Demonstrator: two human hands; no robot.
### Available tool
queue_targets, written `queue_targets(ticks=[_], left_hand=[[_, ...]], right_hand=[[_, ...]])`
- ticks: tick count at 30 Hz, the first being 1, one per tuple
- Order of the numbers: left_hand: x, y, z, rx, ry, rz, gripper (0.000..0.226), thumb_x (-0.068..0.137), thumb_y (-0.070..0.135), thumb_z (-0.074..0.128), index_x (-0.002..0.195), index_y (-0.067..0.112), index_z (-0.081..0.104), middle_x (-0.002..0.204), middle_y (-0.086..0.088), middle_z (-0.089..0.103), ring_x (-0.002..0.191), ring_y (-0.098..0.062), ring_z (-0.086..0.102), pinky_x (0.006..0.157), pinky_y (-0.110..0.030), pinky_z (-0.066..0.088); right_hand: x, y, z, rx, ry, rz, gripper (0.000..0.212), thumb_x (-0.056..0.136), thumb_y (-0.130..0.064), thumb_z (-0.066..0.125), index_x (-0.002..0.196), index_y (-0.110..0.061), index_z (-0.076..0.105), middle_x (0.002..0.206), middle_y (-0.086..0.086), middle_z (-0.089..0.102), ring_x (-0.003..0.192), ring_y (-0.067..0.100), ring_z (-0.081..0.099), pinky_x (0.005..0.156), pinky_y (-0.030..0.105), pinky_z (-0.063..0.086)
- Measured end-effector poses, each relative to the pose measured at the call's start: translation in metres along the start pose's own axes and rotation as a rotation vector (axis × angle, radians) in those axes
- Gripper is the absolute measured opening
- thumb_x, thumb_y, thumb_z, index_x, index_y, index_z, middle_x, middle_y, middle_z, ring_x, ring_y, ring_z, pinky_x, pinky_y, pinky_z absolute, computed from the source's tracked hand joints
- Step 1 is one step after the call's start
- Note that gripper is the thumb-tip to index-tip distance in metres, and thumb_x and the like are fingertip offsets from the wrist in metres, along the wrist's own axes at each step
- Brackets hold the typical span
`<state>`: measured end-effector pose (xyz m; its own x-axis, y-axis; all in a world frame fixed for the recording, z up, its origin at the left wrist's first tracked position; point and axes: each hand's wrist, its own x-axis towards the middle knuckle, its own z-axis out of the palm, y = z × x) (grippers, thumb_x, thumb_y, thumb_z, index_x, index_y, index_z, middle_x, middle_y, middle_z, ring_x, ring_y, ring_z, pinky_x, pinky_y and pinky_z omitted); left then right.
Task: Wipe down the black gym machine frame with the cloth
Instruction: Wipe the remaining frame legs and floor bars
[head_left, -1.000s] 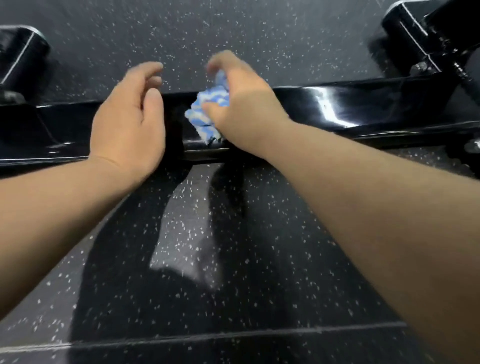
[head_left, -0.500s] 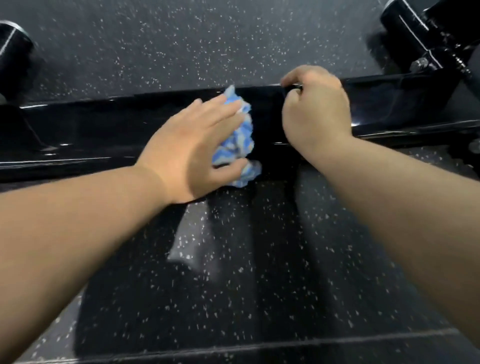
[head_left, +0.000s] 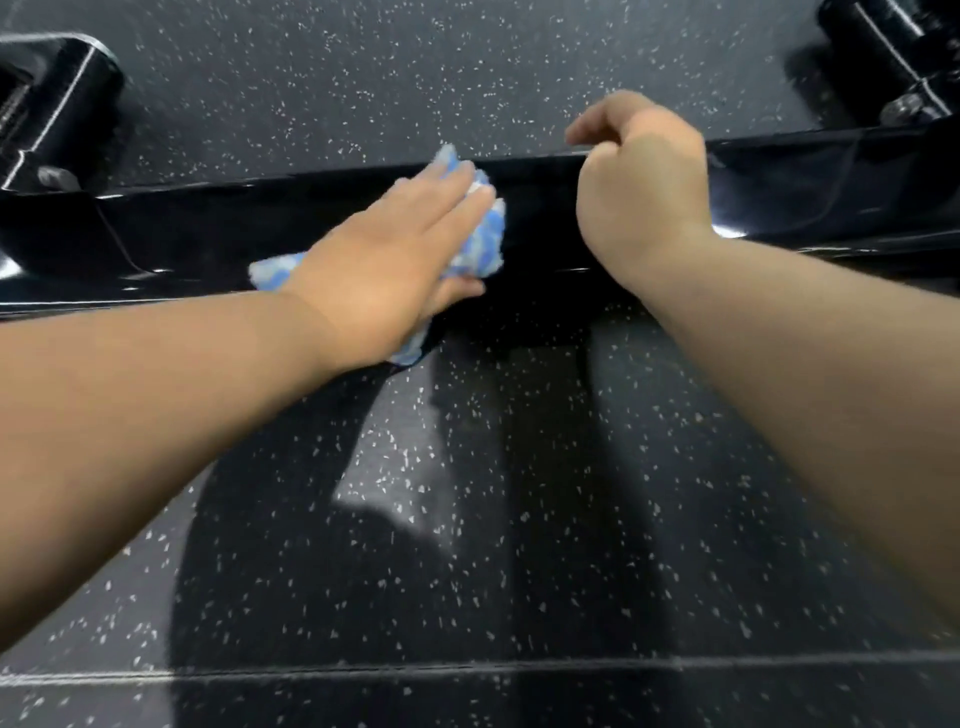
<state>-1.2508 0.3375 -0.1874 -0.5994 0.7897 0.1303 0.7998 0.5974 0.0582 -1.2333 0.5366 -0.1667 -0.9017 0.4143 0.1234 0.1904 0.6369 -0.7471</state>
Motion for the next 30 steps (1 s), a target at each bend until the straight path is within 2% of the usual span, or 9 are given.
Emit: queue_targets(ticks=[4, 9, 13, 17, 20, 24, 27, 28, 30], left_hand=[[0.044, 0.044, 0.015, 0.0, 0.117, 0.072, 0.059, 0.093, 0.038, 0.037, 0.136, -0.002, 0.048, 0.141, -0.019, 0.048, 0.136, -0.038, 0.038, 0.107, -0.049, 0.036], [0.005, 0.005, 0.008, 0.109, 0.048, 0.038, 0.06, 0.096, 0.039, 0.025, 0.149, 0.011, 0.029, 0.158, -0.004, 0.025, 0.146, -0.025, 0.019, 0.115, -0.051, 0.009], [-0.057, -0.058, -0.005, 0.241, -0.082, -0.009, 0.061, 0.1, 0.041, 0.02, 0.145, 0.0, 0.027, 0.156, -0.014, 0.025, 0.145, -0.031, 0.018, 0.11, -0.058, 0.019], [-0.089, -0.089, -0.012, 0.2, -0.068, -0.035, 0.064, 0.099, 0.043, 0.026, 0.145, -0.002, 0.024, 0.161, 0.004, -0.001, 0.147, -0.015, -0.004, 0.116, -0.044, 0.011], [-0.056, -0.048, -0.003, 0.13, -0.011, 0.042, 0.059, 0.098, 0.034, 0.034, 0.143, -0.003, 0.031, 0.155, -0.018, 0.024, 0.143, -0.041, 0.018, 0.106, -0.061, 0.027], [0.031, 0.043, 0.013, -0.025, 0.074, 0.156, 0.051, 0.095, 0.022, 0.041, 0.142, 0.002, 0.041, 0.15, -0.016, 0.038, 0.141, -0.036, 0.029, 0.108, -0.054, 0.028], [0.067, 0.085, 0.016, -0.209, 0.137, 0.023, 0.048, 0.092, 0.018, 0.053, 0.139, 0.008, 0.047, 0.147, -0.011, 0.044, 0.138, -0.025, 0.034, 0.113, -0.046, 0.025], [0.075, 0.094, 0.013, -0.333, 0.185, -0.068, 0.046, 0.093, 0.023, 0.051, 0.138, 0.013, 0.049, 0.146, -0.007, 0.045, 0.136, -0.02, 0.035, 0.113, -0.041, 0.025], [0.087, 0.106, 0.006, -0.501, 0.289, -0.252, 0.046, 0.097, 0.037, 0.041, 0.14, 0.022, 0.046, 0.142, 0.001, 0.051, 0.131, -0.015, 0.043, 0.107, -0.028, 0.03]], right_hand=[[0.01, 0.018, -0.021, -0.01, 0.15, 0.071, 0.032, 0.08, -0.005, 0.038, 0.09, -0.022, 0.063, 0.087, -0.007, 0.058, 0.084, 0.008, 0.048, 0.061, 0.009, 0.031], [0.005, 0.016, -0.014, -0.084, 0.068, 0.031, 0.029, 0.082, -0.008, 0.036, 0.086, -0.028, 0.057, 0.099, -0.007, 0.055, 0.091, 0.012, 0.047, 0.067, 0.016, 0.031], [-0.004, 0.0, -0.005, -0.032, 0.056, 0.001, 0.03, 0.082, -0.01, 0.036, 0.089, -0.027, 0.059, 0.103, -0.004, 0.057, 0.105, 0.019, 0.051, 0.091, 0.03, 0.042], [-0.013, 0.004, -0.009, -0.082, 0.024, -0.064, 0.033, 0.084, -0.007, 0.037, 0.097, -0.021, 0.064, 0.105, -0.002, 0.059, 0.11, 0.021, 0.048, 0.095, 0.032, 0.038], [-0.024, 0.021, -0.02, -0.108, 0.089, -0.064, 0.03, 0.084, -0.006, 0.041, 0.095, -0.019, 0.065, 0.1, -0.003, 0.058, 0.103, 0.019, 0.049, 0.085, 0.023, 0.033], [-0.044, 0.031, -0.038, 0.059, 0.158, 0.018, 0.019, 0.084, -0.014, 0.047, 0.081, -0.02, 0.064, 0.075, -0.007, 0.066, 0.071, 0.009, 0.056, 0.069, 0.02, 0.039], [-0.051, 0.042, -0.059, 0.258, 0.243, 0.315, 0.026, 0.087, -0.023, 0.044, 0.073, -0.01, 0.062, 0.062, 0.005, 0.068, 0.05, 0.009, 0.058, 0.058, 0.026, 0.046], [-0.052, 0.048, -0.068, 0.36, 0.161, 0.516, 0.035, 0.09, -0.03, 0.042, 0.075, -0.008, 0.063, 0.061, 0.007, 0.069, 0.047, 0.013, 0.059, 0.053, 0.026, 0.044], [-0.057, 0.051, -0.077, 0.747, -0.239, 0.942, 0.058, 0.094, -0.053, 0.031, 0.097, -0.005, 0.065, 0.079, 0.013, 0.074, 0.062, 0.022, 0.066, 0.054, 0.026, 0.048]])
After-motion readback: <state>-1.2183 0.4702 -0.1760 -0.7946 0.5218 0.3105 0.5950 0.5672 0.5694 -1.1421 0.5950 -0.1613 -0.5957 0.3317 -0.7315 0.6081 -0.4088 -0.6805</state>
